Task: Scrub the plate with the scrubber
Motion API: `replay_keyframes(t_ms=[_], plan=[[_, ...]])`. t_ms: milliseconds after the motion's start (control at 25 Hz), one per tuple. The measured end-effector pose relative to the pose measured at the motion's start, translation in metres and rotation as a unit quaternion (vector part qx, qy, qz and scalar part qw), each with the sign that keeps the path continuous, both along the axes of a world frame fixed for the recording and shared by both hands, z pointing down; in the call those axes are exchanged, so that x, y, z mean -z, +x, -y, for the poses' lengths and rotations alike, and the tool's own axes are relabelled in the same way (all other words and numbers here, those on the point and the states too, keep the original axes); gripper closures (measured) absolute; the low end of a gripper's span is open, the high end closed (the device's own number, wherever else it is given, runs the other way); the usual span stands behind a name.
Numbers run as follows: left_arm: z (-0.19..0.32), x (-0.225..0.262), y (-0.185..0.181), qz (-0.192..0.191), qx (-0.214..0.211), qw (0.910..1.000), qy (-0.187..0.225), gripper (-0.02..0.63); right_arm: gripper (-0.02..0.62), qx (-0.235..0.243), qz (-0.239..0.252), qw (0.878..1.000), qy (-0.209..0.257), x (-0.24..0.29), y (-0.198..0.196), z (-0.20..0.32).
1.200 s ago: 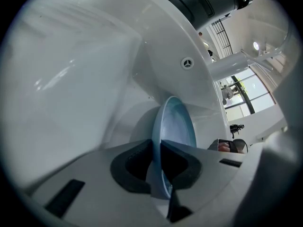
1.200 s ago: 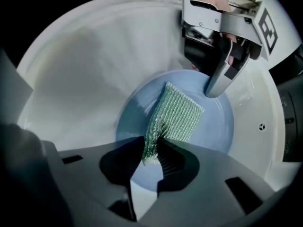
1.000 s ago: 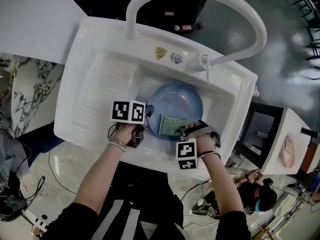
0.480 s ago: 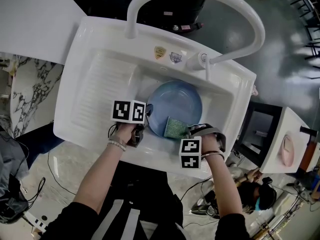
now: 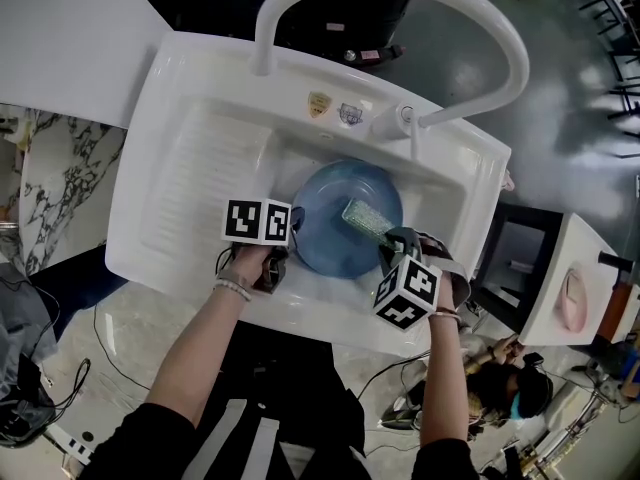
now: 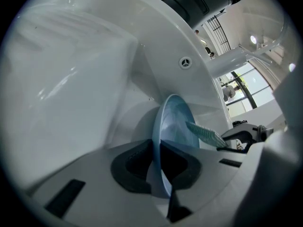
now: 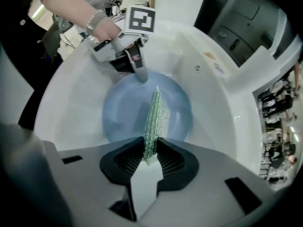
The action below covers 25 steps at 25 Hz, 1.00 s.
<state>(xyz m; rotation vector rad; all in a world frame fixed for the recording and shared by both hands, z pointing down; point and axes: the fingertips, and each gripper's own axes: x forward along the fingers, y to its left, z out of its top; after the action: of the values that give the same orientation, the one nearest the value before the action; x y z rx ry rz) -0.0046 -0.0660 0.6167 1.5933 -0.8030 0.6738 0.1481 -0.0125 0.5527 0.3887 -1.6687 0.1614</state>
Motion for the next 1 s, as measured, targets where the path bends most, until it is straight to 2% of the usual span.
replay_keyframes(t_ms=[80, 160, 280, 400, 560, 760, 1000], plan=[[0.0, 0.0, 0.001, 0.0, 0.0, 1.0, 0.001, 0.579, 0.504, -0.03, -0.02, 0.998, 0.058, -0.008, 0.004, 0.024], [0.0, 0.001, 0.001, 0.001, -0.003, 1.0, 0.003, 0.58, 0.503, -0.045, -0.042, 0.994, 0.093, -0.018, 0.007, 0.038], [0.0, 0.002, 0.002, 0.0, -0.007, 1.0, 0.006, 0.58, 0.503, -0.039, -0.072, 0.992, 0.095, -0.038, 0.007, 0.038], [0.0, 0.001, 0.003, -0.004, -0.009, 0.9999, 0.004, 0.58, 0.503, -0.038, -0.076, 0.995, 0.059, -0.057, 0.001, 0.024], [-0.001, 0.001, 0.004, -0.008, -0.008, 0.9999, 0.0, 0.58, 0.503, -0.015, -0.078, 0.997, -0.006, -0.072, -0.006, 0.003], [0.0, -0.001, 0.001, -0.006, 0.0, 1.0, -0.004, 0.58, 0.503, -0.024, -0.041, 0.996, -0.08, -0.07, -0.016, -0.024], [0.001, -0.003, 0.001, -0.004, 0.0, 1.0, -0.002, 0.58, 0.503, -0.018, 0.004, 0.988, -0.152, -0.061, -0.038, -0.059]])
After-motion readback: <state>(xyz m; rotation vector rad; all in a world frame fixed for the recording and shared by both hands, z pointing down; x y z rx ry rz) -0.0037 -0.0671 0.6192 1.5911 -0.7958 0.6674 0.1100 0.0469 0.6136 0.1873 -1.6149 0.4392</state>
